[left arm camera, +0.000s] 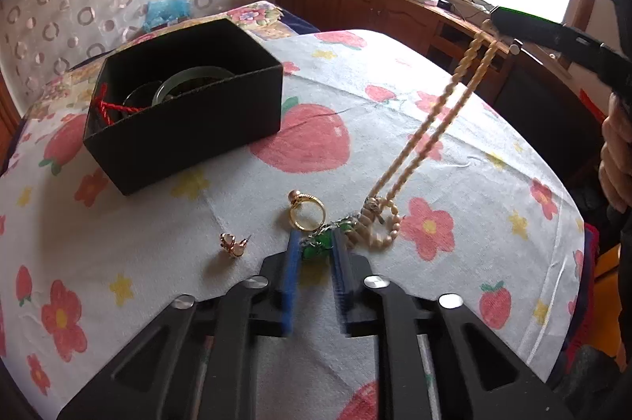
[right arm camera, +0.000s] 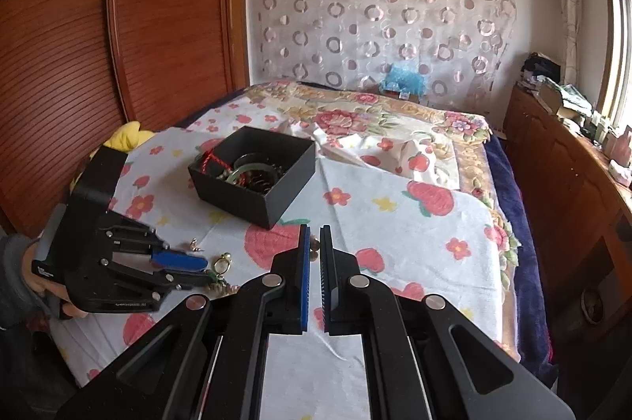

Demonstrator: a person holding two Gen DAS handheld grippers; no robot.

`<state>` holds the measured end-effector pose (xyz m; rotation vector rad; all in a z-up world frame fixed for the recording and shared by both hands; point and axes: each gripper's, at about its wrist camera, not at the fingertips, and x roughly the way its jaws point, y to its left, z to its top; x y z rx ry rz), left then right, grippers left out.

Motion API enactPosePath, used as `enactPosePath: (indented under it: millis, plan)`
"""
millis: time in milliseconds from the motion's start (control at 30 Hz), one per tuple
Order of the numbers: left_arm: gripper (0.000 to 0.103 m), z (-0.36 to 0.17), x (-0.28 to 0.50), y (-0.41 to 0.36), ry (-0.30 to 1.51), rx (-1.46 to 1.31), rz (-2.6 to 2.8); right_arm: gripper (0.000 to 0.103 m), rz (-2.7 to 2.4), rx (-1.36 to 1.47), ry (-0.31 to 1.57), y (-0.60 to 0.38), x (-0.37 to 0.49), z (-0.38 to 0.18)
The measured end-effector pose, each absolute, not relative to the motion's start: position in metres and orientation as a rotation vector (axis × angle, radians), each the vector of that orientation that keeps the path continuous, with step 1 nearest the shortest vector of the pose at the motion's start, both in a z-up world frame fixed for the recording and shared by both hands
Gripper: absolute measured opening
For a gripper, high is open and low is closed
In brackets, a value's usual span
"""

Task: Organize jewelry
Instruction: 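Carry the green pendant over the box with the left gripper while the right carries the chain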

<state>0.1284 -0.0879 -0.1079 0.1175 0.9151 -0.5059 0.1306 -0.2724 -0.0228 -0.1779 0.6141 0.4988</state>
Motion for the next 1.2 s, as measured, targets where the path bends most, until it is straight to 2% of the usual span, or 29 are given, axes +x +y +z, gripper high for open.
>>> enactPosePath:
  millis: [300, 567, 833, 1200]
  plan:
    - [0.011, -0.104, 0.129, -0.082, 0.902, 0.079, -0.510, 0.006, 0.511, -0.183, 0.612, -0.269, 0.130, -0.021]
    - [0.011, -0.058, 0.115, -0.072, 0.790, 0.048, -0.511, 0.006, 0.539, -0.200, 0.579, -0.255, 0.132, -0.007]
    - [0.011, -0.004, 0.121, -0.059, 0.670, 0.037, -0.462, 0.006, 0.585, -0.219, 0.504, -0.230, 0.145, 0.023]
    - [0.011, 0.008, 0.160, -0.033, 0.629, 0.022, -0.361, 0.006, 0.592, -0.231, 0.381, -0.199, 0.182, 0.077]
